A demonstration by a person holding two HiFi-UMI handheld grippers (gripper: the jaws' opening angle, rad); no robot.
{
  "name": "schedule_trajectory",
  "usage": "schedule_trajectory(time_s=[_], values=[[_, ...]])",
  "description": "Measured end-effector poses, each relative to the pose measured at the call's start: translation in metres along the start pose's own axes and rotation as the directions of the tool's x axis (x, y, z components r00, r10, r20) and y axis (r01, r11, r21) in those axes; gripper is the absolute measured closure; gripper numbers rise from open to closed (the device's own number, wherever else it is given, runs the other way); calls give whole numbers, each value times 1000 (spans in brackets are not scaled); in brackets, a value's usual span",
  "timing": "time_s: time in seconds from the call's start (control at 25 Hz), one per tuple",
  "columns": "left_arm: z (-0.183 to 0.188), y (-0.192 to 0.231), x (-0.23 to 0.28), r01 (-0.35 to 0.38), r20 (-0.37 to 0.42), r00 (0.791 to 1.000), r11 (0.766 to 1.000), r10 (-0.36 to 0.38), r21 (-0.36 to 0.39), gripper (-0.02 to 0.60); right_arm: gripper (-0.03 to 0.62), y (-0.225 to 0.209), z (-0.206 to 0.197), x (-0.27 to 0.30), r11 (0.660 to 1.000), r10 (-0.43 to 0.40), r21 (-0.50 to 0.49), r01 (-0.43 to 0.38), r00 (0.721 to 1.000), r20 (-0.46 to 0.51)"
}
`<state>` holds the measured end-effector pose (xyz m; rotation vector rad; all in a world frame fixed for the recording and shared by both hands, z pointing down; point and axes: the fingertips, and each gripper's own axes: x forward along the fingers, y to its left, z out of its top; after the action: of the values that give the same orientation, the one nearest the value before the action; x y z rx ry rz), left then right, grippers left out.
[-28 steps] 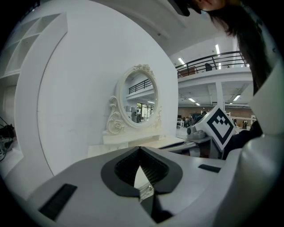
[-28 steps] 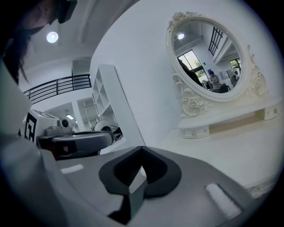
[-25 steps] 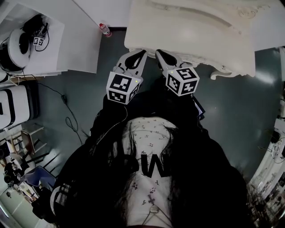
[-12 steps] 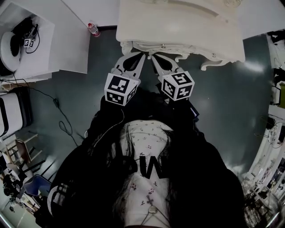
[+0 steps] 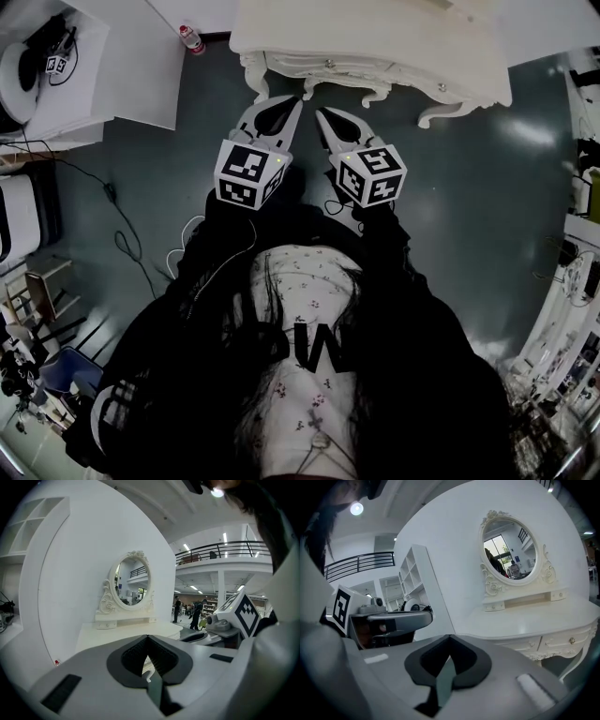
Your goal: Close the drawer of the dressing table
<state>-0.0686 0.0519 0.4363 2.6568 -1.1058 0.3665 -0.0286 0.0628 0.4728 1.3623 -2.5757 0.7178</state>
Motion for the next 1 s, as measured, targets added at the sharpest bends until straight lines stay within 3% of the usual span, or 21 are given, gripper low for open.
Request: schedule_trajectory(time_s=[0.48, 1.0], values=[[-31, -108, -36, -23, -3, 1000, 999, 23, -26, 581, 586, 9, -42, -101, 999, 26, -19, -26, 1000, -7], [-39, -141, -63, -49, 9, 999, 999, 49, -2, 581, 586, 21, -54, -140, 999, 38, -26, -38, 999, 8]])
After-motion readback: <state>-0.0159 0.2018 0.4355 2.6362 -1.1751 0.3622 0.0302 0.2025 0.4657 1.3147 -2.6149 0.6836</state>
